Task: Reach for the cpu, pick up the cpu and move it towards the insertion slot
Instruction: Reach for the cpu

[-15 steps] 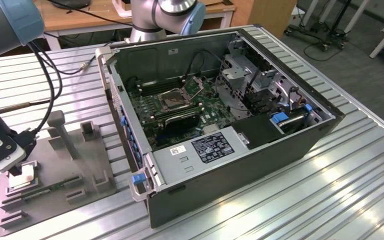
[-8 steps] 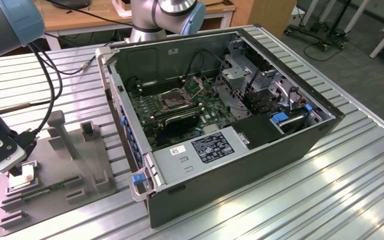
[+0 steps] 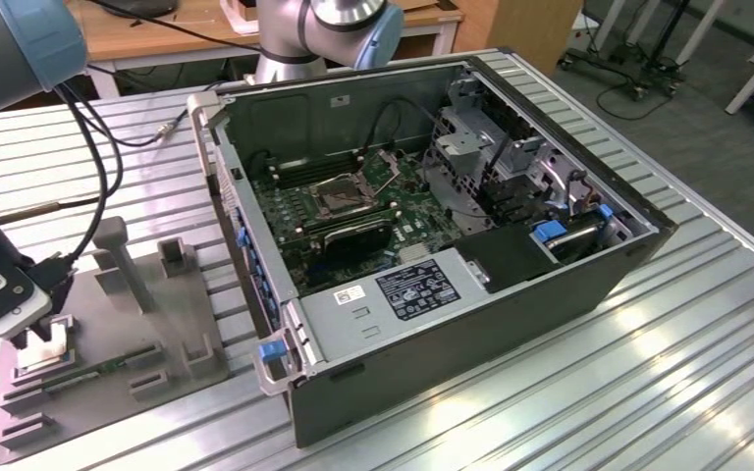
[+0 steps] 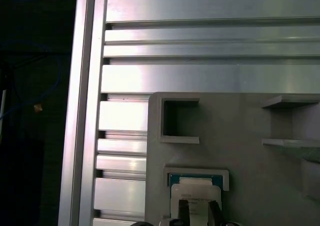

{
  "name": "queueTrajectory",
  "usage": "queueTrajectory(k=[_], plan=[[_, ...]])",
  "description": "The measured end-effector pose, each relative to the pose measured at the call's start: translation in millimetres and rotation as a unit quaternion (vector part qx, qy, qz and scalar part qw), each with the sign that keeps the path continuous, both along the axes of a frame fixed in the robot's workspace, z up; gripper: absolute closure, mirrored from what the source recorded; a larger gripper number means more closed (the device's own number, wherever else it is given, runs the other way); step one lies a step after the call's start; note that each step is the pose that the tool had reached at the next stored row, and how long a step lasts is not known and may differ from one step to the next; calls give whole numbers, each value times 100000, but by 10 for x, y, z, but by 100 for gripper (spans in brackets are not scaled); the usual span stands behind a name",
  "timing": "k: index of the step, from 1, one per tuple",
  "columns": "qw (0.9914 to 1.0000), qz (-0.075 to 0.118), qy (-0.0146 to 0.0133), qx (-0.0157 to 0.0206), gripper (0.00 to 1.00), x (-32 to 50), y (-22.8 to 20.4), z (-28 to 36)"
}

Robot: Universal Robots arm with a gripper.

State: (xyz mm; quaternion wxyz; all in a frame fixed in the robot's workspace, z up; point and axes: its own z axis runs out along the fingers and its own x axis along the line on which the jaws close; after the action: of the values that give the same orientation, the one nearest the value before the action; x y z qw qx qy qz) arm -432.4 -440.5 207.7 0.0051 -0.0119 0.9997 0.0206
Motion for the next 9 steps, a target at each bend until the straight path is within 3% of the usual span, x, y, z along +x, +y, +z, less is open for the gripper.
queueTrajectory(k=[2,5,8,9], plan=[[100000,0,-2,2,65,0,0,-1],[100000,0,0,0,59,0,0,-1],[100000,0,1,0,41,0,0,-2],[100000,1,-3,0,41,0,0,-3]])
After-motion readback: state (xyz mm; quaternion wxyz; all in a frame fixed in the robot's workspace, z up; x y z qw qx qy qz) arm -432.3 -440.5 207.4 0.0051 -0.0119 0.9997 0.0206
